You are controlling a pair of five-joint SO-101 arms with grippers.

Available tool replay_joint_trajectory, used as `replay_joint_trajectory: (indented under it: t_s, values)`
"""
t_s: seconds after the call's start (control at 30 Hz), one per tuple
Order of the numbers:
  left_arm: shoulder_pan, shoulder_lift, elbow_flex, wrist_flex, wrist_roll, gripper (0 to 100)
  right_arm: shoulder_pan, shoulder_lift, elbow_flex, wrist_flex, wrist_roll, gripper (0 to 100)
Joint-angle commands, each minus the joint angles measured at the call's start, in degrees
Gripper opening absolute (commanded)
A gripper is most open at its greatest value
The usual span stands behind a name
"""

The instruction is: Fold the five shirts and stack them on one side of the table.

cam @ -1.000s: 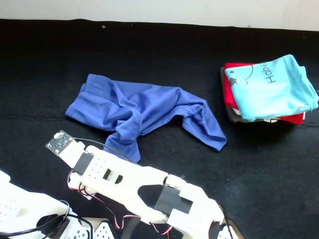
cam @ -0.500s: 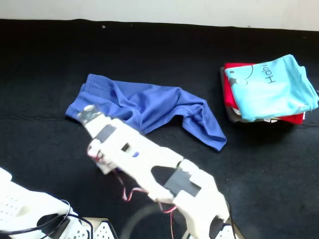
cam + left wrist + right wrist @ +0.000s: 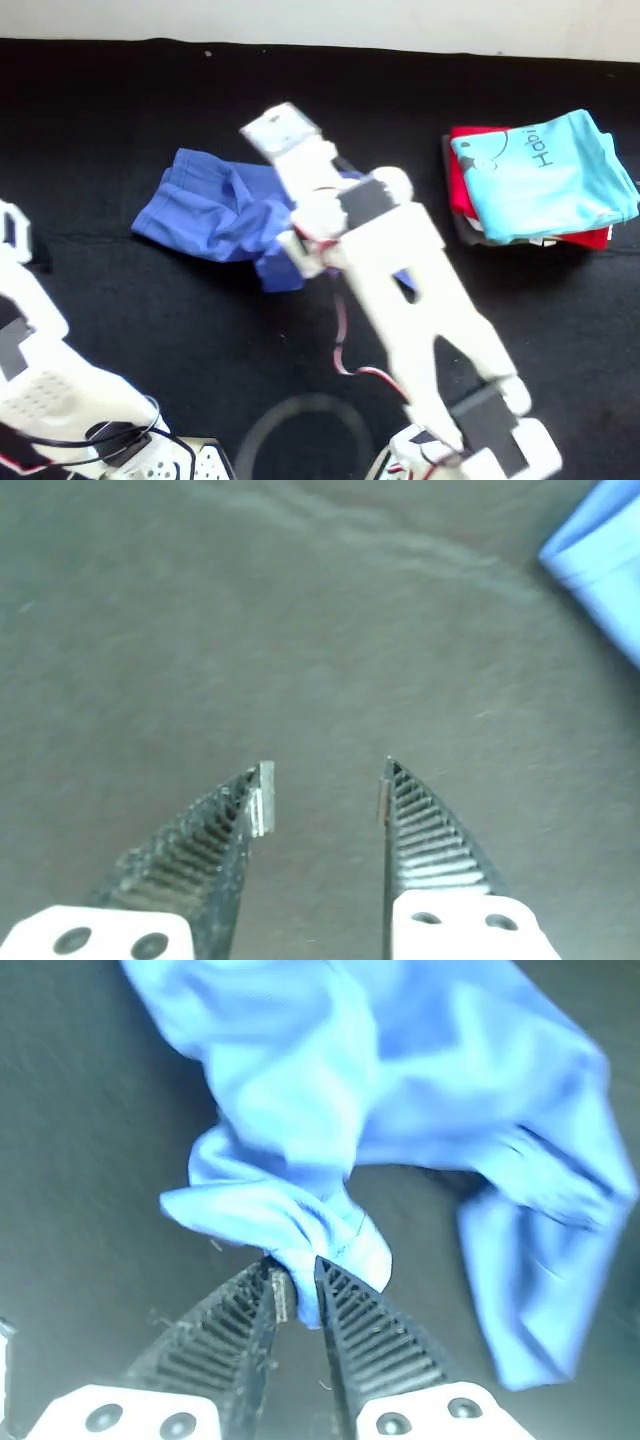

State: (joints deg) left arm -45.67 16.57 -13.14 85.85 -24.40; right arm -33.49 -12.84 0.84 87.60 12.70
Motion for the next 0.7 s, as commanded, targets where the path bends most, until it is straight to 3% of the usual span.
replay_joint_trajectory:
  t_s: [0.0,0.2,0.33,0.53,0.67]
  values:
    - [7.43,-0.22,-0.4,-1.58,5.1,18,6.02,-9.27,-0.84,5.14,5.45,0.5]
    - [18.42,-0.22,-0.31,-7.47,14.51,18,17.27,-19.74,-0.57,11.82,10.46,0.5]
    - [24.4,-0.22,0.13,-7.38,16.09,18,29.14,-24.31,-0.4,12.0,15.47,0.5]
    - [29.93,-0.22,3.03,-7.38,15.91,18,46.9,-24.92,0.13,-1.89,17.58,0.5]
    - [34.24,-0.22,7.08,-7.38,15.91,18,48.04,-25.01,5.93,-9.01,17.49,0.5]
